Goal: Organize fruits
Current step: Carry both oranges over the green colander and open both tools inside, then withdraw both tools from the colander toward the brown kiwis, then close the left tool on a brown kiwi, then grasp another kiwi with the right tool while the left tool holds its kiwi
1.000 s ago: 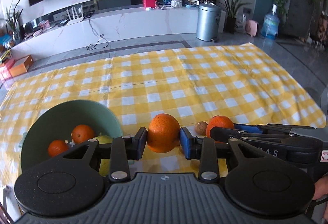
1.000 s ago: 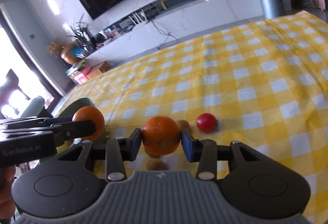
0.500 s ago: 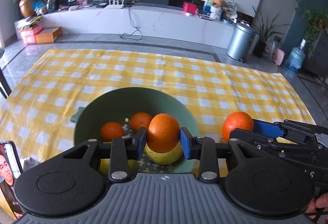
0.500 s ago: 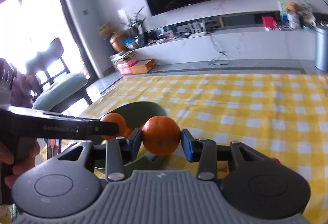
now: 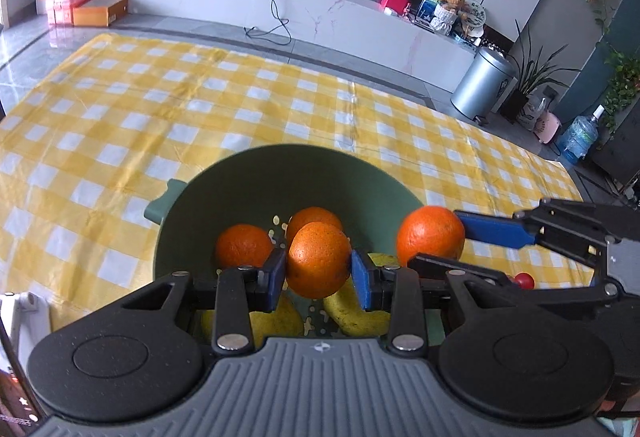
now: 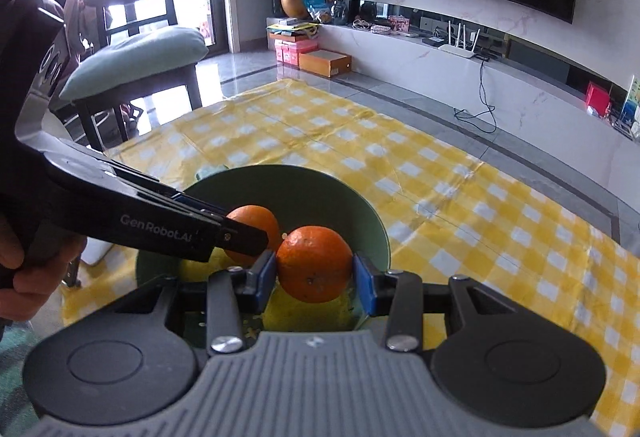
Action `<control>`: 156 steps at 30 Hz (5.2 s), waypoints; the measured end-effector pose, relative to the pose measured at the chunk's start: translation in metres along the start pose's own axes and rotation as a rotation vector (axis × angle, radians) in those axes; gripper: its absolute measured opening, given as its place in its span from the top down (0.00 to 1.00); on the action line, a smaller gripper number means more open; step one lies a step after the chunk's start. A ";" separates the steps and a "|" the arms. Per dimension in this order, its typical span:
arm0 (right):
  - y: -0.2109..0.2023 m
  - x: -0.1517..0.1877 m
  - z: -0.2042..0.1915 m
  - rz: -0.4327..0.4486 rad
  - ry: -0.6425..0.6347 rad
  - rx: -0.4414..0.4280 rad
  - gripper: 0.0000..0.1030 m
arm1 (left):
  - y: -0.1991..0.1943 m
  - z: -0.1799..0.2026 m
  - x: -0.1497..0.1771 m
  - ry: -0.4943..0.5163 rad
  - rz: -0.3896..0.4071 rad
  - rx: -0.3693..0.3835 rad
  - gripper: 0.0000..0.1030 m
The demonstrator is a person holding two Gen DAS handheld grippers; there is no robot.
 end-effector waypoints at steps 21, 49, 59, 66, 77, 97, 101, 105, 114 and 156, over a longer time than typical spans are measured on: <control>0.065 -0.010 -0.002 -0.120 -0.207 0.065 0.62 | 0.022 -0.019 0.003 -0.039 -0.041 0.059 0.65; -0.048 0.025 -0.001 0.015 -0.045 0.178 0.42 | -0.062 0.061 0.022 0.150 0.168 0.035 0.41; -0.111 0.102 0.018 0.017 0.210 0.287 0.38 | -0.057 0.122 0.065 0.302 0.122 0.096 0.38; -0.127 0.145 0.034 0.004 0.329 0.359 0.35 | -0.041 0.142 0.089 0.289 0.084 0.144 0.38; -0.120 0.171 0.064 0.018 0.467 0.388 0.35 | -0.011 0.143 0.101 0.245 0.093 0.133 0.38; -0.103 0.182 0.099 0.008 0.690 0.321 0.50 | 0.050 0.176 0.102 0.411 -0.068 0.117 0.53; -0.101 0.182 0.100 0.004 0.696 0.313 0.50 | 0.061 0.179 0.100 0.420 -0.083 0.099 0.54; -0.100 0.183 0.102 0.001 0.703 0.307 0.50 | 0.070 0.181 0.099 0.420 -0.100 0.098 0.57; -0.096 0.182 0.101 0.004 0.687 0.291 0.54 | 0.073 0.180 0.099 0.415 -0.087 0.103 0.70; -0.009 0.136 0.064 -0.068 0.328 0.217 0.82 | -0.015 0.125 0.072 0.277 0.035 0.027 0.70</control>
Point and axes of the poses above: each gripper's, at about its wrist camera, not at the fingertips, and y roughly the way its jaws point, z to its right, x to its underside, the point moved 1 cm from there along y, roughly the way its jaws point
